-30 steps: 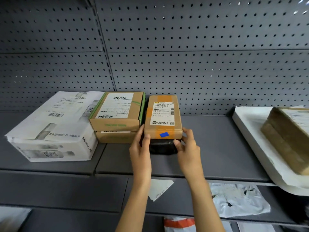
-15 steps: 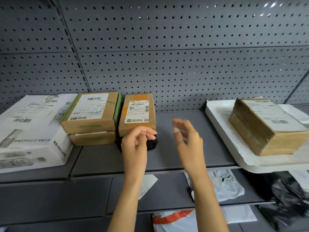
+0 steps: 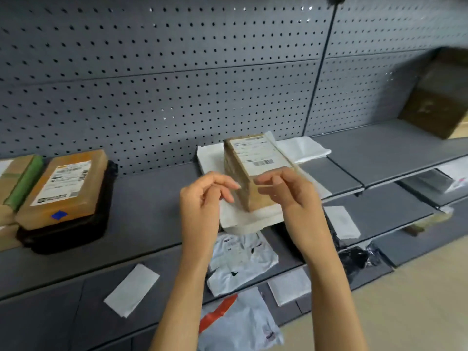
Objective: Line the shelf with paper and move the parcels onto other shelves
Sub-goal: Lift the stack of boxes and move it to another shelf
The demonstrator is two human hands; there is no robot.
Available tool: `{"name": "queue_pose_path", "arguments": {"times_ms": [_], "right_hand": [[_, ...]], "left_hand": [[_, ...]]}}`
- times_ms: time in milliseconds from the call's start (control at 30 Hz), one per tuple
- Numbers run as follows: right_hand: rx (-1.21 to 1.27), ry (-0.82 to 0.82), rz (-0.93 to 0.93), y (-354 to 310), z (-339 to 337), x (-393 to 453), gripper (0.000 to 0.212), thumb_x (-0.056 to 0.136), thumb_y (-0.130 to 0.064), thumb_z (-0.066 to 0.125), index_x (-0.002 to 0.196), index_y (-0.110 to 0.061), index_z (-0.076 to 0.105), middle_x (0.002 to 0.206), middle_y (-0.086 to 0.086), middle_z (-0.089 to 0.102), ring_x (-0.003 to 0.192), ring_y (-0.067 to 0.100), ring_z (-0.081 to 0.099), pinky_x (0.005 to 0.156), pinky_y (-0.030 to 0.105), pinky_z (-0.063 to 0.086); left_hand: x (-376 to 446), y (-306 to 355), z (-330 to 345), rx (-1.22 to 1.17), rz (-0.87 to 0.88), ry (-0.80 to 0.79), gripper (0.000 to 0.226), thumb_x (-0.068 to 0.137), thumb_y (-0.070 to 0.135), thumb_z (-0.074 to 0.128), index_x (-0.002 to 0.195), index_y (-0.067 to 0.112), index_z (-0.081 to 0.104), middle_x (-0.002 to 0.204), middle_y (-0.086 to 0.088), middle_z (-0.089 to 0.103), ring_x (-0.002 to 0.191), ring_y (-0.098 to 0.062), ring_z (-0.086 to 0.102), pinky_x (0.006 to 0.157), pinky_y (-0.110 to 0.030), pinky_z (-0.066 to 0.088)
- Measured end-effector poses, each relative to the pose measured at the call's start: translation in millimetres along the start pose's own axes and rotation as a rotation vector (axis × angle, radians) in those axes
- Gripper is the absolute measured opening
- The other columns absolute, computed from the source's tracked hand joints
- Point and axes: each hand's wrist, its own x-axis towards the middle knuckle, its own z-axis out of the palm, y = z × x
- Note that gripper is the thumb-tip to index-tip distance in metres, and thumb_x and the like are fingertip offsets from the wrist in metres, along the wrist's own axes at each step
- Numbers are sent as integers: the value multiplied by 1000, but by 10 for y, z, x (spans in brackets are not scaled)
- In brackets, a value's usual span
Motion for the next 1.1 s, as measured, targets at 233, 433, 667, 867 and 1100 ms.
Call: {"name": "queue_pose_path", "arguments": {"times_ms": [233, 433, 667, 867, 1100], "right_hand": [[-119, 125, 4, 196, -1461, -84, 29, 105, -15, 43, 96, -18, 70, 96, -9, 73, 95, 6, 70, 86, 36, 54], [-189, 234, 39, 385, -2554, -266, 30, 105, -16, 43, 94, -20, 70, 94, -11, 74, 94, 9, 70, 81, 29, 50], [-192, 372, 101, 587, -3385, -418, 29, 106, -18, 42, 95, -19, 69, 98, -9, 74, 93, 9, 70, 85, 30, 52], [-234, 525, 154, 837, -4174, -445, 29, 106, -17, 42, 96, -18, 70, 98, -9, 74, 93, 10, 70, 85, 27, 53], [-283, 593, 200, 1211, -4997, -24, 30, 105, -15, 42, 93, -19, 70, 98, -6, 75, 92, 9, 71, 81, 20, 49]], "left_hand": [[-319, 244, 1462, -91, -1, -169, 48, 80, -10, 42, 71, 25, 74, 59, -1, 61, 61, -16, 56, 68, -22, 44], [-643, 331, 2460, -49, 25, -297, 50, 78, -1, 39, 75, 31, 78, 58, 6, 60, 61, -45, 54, 62, -51, 48], [-791, 421, 3361, -73, 19, -402, 58, 87, -14, 41, 99, 25, 82, 58, 2, 59, 49, -22, 39, 54, -19, 41], [-842, 380, 4303, -122, -23, -554, 58, 85, -13, 40, 93, 26, 82, 57, 5, 59, 55, -38, 37, 54, -26, 31], [-629, 262, 5400, -150, -70, -639, 56, 85, -11, 41, 81, 29, 80, 57, 8, 61, 42, -10, 30, 47, -21, 29]]}}
